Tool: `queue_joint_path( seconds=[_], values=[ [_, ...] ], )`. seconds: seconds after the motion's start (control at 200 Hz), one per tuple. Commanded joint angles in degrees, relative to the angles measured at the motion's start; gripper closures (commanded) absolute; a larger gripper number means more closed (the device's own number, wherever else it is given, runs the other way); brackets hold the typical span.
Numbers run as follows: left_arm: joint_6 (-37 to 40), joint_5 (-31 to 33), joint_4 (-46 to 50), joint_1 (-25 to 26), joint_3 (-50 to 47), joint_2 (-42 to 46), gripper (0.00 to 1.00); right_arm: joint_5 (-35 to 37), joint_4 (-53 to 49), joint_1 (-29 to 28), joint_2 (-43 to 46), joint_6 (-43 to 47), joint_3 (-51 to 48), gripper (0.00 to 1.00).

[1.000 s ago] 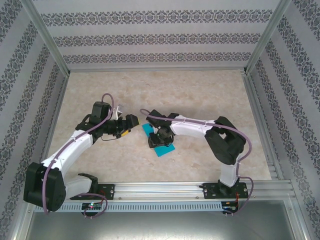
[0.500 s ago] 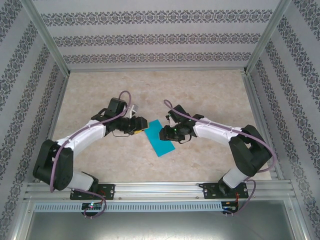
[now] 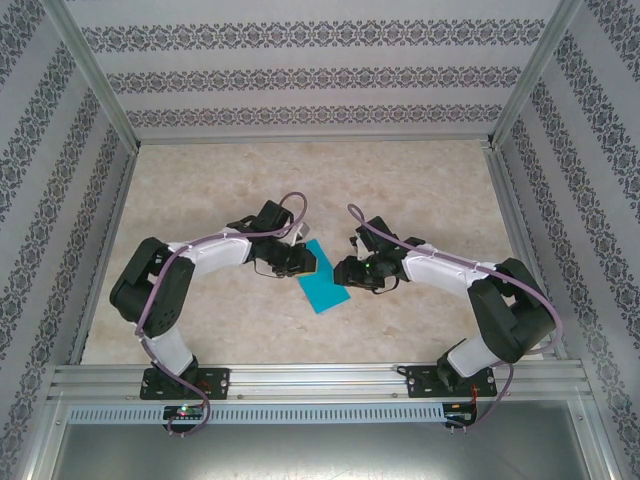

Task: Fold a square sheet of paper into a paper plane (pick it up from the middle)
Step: Turn over the paper at the center of the table, then third fold the triangle at the center of the table.

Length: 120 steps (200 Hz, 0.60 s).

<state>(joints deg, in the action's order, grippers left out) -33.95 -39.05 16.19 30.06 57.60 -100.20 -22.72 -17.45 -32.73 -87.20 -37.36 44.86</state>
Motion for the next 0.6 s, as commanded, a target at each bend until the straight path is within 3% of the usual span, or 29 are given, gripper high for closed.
queue_joint_path(
  seconds=[0.0,0.205,0.595],
  values=[
    [3.5,3.8,4.0,0.3,0.9,-1.6,0.83,-1.6,1.7,0.8,1.4,-0.6,-1.0,0.51],
    [5.7,7.8,5.4,0.4,0.4,-4.1,0.85,-3.3,3.5,1.0,-0.4,-1.0,-1.1,0.51],
    [7.2,8.2,5.0,0.3,-0.2,-7.0,0.88,-4.3,3.2,1.2,-3.3,-0.3,0.2,0.5]
  ],
)
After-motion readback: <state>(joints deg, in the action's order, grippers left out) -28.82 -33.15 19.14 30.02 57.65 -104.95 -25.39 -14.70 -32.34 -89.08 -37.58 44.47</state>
